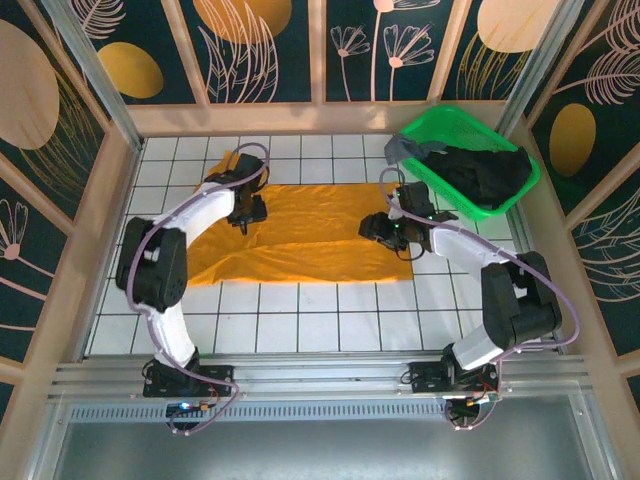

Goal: Fold and stack the t-shirts

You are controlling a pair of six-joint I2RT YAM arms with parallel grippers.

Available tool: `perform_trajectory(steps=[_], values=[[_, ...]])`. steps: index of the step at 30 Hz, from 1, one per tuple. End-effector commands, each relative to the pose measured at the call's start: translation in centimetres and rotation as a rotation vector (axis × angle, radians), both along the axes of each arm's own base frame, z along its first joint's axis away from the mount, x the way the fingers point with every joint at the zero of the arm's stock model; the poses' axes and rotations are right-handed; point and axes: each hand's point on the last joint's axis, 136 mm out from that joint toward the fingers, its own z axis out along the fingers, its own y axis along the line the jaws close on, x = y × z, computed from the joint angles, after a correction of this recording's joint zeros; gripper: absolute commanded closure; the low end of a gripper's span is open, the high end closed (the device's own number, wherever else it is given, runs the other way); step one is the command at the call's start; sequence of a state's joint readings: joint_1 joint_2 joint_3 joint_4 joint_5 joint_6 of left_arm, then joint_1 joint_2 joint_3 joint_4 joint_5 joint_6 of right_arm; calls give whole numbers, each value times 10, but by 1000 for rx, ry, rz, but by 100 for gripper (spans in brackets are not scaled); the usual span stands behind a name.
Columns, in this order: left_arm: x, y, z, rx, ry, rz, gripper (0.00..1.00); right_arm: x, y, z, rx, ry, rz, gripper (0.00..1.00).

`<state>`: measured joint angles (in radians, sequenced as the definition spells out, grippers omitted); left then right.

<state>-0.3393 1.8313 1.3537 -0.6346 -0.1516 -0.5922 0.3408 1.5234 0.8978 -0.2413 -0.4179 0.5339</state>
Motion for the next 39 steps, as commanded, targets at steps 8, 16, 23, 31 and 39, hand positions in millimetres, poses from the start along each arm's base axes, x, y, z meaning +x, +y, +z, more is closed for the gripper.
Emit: perform_trajectory(steps=[8, 16, 23, 31, 39], values=[[-64, 107, -41, -91, 108, 438, 74, -11, -49, -45, -180, 116, -155, 60], [-128, 144, -90, -78, 232, 672, 75, -42, -74, -91, -303, 286, -215, 62], [-175, 160, -90, -13, 251, 735, 74, -90, -89, -102, -365, 414, -225, 62], [-208, 174, -76, 45, 247, 777, 72, -118, -73, -79, -255, 447, -190, 58], [-128, 193, -4, 19, 22, 808, 62, -15, -69, -15, -243, 144, -222, 51]])
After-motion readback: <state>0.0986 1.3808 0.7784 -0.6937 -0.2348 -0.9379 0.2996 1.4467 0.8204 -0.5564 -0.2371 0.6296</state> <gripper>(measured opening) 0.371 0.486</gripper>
